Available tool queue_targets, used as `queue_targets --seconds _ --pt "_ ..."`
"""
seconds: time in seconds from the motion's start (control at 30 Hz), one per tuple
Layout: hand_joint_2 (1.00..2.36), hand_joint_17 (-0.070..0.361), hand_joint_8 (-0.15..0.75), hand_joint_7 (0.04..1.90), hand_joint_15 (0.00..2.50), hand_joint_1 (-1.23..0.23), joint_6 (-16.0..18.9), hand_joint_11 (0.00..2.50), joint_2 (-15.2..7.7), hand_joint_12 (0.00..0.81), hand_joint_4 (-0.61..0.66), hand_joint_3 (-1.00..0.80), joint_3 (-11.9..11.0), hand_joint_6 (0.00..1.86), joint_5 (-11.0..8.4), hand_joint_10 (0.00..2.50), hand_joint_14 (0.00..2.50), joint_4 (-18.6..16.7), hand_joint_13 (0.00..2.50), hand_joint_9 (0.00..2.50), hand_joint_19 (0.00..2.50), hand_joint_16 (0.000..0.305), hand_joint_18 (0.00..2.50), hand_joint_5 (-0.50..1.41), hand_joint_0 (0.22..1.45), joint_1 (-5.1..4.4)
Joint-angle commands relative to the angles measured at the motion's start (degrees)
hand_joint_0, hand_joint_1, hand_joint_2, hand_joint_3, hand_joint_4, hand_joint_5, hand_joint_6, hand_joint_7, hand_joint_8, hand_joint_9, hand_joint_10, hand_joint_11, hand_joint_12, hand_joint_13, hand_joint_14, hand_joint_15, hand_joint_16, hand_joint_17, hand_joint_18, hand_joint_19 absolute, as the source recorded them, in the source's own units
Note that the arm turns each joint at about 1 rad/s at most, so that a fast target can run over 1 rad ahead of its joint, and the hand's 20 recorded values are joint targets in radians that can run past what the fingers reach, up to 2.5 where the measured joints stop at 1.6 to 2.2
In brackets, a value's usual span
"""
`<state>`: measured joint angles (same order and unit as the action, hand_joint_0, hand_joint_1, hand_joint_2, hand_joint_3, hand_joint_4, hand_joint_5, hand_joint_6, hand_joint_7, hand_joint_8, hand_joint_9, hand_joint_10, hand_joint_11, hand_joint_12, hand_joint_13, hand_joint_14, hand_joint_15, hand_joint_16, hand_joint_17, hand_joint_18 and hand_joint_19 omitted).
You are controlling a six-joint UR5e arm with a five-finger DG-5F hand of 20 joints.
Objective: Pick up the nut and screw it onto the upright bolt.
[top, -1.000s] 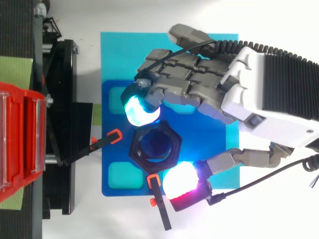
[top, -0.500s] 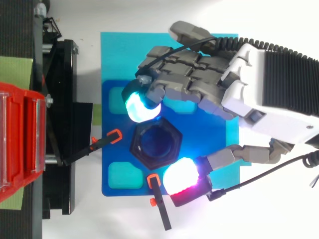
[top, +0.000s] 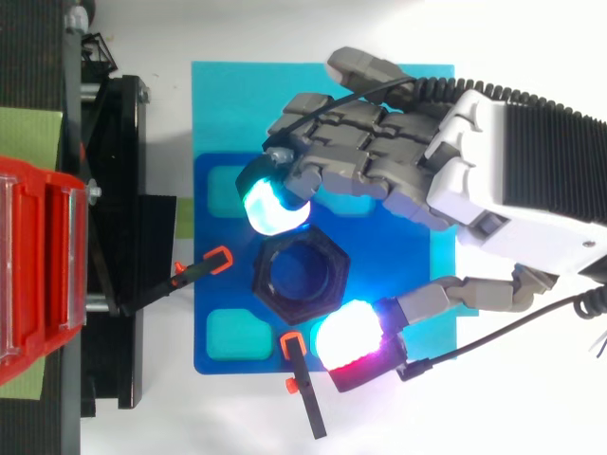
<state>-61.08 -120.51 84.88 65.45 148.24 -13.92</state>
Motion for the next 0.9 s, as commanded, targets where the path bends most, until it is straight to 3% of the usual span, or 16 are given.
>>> queue_targets --seconds 0.0,0.87 --pt "1.00 0.093 0.286 1.03 0.00 -0.62 0.0 0.00 -0.1 0.334 0.28 -0.50 -0.1 0.50 -0.06 0.00 0.00 -0.1 0.41 0.53 0.00 0.041 0.17 -0.19 0.54 0.03" --pt "1.00 0.093 0.286 1.03 0.00 -0.62 0.0 0.00 -0.1 0.334 0.29 -0.50 0.1 0.50 0.03 0.00 0.00 0.6 0.40 0.53 0.00 0.041 0.16 -0.19 0.55 0.38"
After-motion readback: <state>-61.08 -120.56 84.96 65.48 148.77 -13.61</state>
